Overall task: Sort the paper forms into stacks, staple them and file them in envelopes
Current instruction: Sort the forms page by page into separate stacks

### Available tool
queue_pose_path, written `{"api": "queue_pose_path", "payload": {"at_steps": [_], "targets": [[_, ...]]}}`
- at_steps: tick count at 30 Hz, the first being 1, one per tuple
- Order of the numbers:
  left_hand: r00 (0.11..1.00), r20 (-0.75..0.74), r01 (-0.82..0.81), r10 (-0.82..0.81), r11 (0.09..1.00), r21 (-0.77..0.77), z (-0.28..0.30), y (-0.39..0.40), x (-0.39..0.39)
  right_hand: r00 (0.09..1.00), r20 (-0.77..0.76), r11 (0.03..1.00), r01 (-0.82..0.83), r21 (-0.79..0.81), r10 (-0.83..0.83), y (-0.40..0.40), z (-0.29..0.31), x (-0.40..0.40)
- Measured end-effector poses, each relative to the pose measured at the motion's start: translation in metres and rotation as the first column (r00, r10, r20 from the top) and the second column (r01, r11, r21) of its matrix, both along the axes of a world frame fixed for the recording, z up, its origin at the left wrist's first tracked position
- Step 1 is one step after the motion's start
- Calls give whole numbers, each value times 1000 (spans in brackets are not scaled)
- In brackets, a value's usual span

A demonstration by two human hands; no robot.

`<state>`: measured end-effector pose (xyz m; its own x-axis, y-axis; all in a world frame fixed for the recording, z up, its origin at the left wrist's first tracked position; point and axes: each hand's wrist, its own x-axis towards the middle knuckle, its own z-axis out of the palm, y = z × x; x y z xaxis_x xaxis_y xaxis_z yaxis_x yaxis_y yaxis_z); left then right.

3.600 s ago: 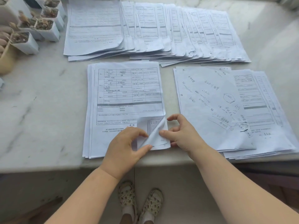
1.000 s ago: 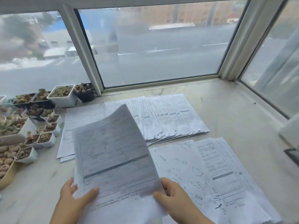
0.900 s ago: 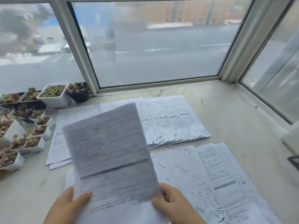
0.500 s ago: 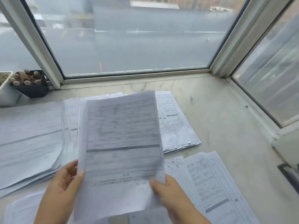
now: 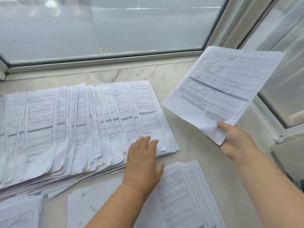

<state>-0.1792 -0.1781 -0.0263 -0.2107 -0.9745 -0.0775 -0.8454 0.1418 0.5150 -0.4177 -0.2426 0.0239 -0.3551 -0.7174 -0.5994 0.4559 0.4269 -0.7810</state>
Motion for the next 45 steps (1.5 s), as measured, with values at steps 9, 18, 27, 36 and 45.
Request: {"api": "queue_pose_path", "payload": {"at_steps": [9,18,27,36,45], "targets": [[979,196,-69,56,996,59,-12,-24,-21,978,96,983,-183,-19,184,-4,-23,-28],[971,238,-38,18,996,80,12,-13,-27,960,155,973,-228,-42,232,48,-11,-35],[990,-130,58,-58,998,-2,2,206,-26,970,179,984,-177,38,167,207,-17,-33],[975,58,217,-216,976,-13,-19,285,-52,942,319,958,-182,223,105,285,-34,-20],[998,46,52,-49,996,-69,-21,287,-67,953,234,965,-225,133,190,282,-31,-20]]}}
